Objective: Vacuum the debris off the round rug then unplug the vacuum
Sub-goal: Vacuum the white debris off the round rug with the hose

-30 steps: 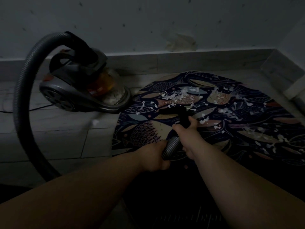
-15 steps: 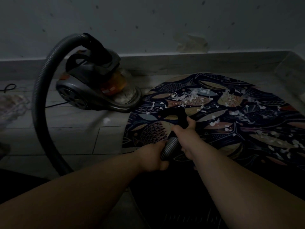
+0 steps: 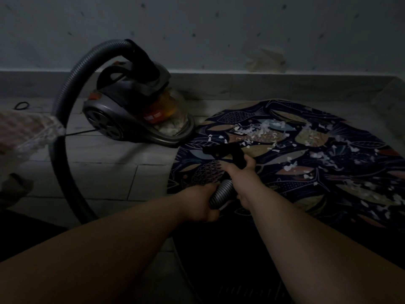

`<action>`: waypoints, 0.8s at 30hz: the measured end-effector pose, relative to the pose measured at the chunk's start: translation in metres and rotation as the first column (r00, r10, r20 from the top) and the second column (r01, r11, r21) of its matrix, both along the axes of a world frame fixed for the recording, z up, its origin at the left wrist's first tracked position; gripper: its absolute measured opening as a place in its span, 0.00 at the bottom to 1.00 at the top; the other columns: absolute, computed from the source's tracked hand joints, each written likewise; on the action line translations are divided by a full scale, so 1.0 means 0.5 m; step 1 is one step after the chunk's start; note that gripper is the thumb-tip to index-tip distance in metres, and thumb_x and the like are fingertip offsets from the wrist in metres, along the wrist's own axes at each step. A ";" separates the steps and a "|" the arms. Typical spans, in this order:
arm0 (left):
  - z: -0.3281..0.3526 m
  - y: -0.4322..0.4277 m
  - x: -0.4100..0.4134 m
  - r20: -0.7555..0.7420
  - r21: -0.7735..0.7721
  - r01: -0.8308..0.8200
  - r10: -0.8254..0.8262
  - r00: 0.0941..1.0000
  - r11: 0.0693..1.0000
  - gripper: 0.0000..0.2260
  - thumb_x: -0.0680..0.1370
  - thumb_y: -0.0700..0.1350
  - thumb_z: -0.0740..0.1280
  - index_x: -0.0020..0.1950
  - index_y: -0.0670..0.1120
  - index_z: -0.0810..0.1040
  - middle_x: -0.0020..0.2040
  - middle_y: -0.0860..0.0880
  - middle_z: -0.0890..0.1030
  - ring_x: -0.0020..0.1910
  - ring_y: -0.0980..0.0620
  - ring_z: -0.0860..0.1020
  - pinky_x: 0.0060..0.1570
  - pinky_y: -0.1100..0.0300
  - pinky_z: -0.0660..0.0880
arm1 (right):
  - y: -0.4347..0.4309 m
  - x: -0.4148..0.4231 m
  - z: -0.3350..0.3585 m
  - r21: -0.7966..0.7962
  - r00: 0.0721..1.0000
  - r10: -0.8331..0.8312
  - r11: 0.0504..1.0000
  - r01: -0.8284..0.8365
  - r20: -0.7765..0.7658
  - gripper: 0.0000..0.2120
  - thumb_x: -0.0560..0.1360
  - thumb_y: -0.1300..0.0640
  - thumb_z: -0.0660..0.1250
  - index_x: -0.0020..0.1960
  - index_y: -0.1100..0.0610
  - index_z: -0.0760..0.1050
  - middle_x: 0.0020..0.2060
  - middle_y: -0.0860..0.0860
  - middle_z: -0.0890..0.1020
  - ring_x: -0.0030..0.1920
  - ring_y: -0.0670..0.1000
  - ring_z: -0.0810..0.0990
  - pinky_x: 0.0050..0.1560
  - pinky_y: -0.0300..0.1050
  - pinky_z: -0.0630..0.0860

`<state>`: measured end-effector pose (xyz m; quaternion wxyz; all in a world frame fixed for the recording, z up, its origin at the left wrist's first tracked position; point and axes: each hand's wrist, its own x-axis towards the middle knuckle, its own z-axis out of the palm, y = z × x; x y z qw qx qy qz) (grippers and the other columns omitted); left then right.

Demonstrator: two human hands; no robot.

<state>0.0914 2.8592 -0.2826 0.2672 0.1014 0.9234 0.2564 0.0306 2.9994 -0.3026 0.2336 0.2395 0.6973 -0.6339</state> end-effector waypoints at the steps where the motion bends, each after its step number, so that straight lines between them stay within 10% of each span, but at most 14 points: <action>1: -0.001 0.004 -0.003 0.007 0.004 0.013 -0.013 1.000 1.000 0.29 0.73 0.49 0.69 0.72 0.47 0.63 0.65 0.45 0.74 0.62 0.48 0.74 0.55 0.67 0.66 | 0.005 0.000 0.002 0.009 1.000 -0.007 1.000 0.007 -0.005 0.35 0.77 0.48 0.67 0.76 0.38 0.51 0.61 0.54 0.73 0.50 0.56 0.76 0.45 0.50 0.77; 8: -0.008 0.054 -0.028 -0.023 0.047 0.099 -0.098 0.995 0.994 0.24 0.73 0.48 0.70 0.67 0.45 0.68 0.62 0.45 0.77 0.60 0.47 0.76 0.61 0.57 0.72 | 0.067 0.000 0.006 0.101 0.993 -0.119 0.988 0.119 -0.007 0.35 0.78 0.49 0.65 0.77 0.39 0.47 0.67 0.57 0.70 0.53 0.60 0.75 0.55 0.58 0.77; 24: -0.019 0.181 -0.091 0.009 0.115 0.196 -0.198 0.980 0.974 0.27 0.74 0.49 0.68 0.70 0.48 0.65 0.62 0.45 0.76 0.59 0.47 0.76 0.60 0.58 0.72 | 0.200 -0.027 0.008 0.131 0.945 -0.326 0.936 0.326 -0.023 0.37 0.79 0.53 0.66 0.77 0.39 0.46 0.63 0.58 0.72 0.43 0.57 0.78 0.35 0.47 0.76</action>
